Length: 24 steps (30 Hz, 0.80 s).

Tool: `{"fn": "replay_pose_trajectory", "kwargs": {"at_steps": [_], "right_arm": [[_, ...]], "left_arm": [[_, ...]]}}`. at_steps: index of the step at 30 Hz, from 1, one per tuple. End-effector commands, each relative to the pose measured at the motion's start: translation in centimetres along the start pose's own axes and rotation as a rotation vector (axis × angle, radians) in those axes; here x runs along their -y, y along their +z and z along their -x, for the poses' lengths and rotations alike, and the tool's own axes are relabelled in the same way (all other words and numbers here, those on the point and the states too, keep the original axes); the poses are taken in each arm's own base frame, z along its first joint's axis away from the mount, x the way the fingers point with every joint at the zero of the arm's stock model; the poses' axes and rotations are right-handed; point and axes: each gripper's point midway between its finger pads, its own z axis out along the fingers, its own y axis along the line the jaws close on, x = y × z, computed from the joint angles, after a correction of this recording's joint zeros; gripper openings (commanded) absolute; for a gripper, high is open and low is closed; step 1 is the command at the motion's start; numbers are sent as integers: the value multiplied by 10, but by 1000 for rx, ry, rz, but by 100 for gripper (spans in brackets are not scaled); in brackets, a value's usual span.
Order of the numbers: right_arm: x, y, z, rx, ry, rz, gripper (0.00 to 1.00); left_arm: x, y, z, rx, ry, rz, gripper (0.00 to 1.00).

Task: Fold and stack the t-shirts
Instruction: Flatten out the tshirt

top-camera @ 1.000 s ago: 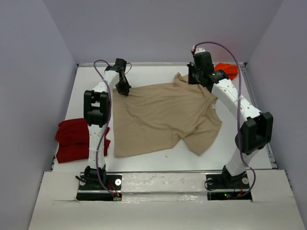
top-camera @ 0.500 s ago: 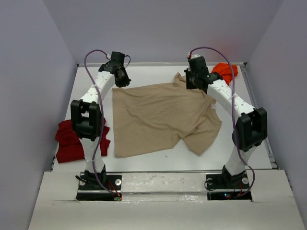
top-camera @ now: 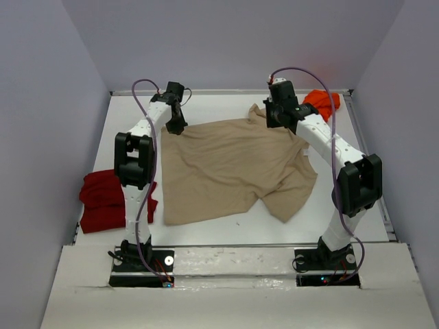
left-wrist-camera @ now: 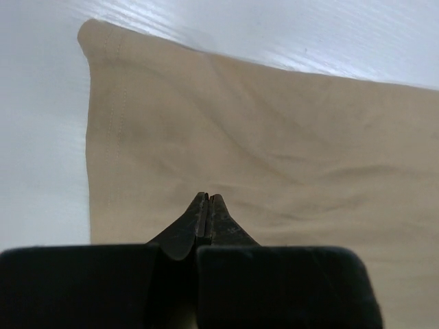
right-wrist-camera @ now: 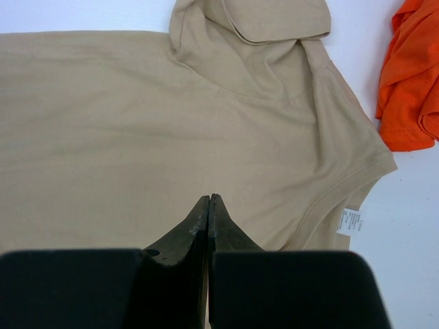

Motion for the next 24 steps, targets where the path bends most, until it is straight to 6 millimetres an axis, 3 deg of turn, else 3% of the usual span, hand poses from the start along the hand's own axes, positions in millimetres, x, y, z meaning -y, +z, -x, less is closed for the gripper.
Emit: {"fn": "replay_pose_trajectory", "kwargs": {"at_steps": [1,12,18,24], "right_arm": [[-1,-20,20,75,-3,4,0],[-11,-22,19,69,2,43,0],[-13,-24,20,74,-7,42,0],[-13,-26,23,83,-7,43,0]], "left_arm": [[-10,3,5,-8,26,72,0],[-12,37,-6,-81,17,87,0],[-18,50,0,-96,6,108,0],[-46,65,6,-130,-59,139,0]]}}
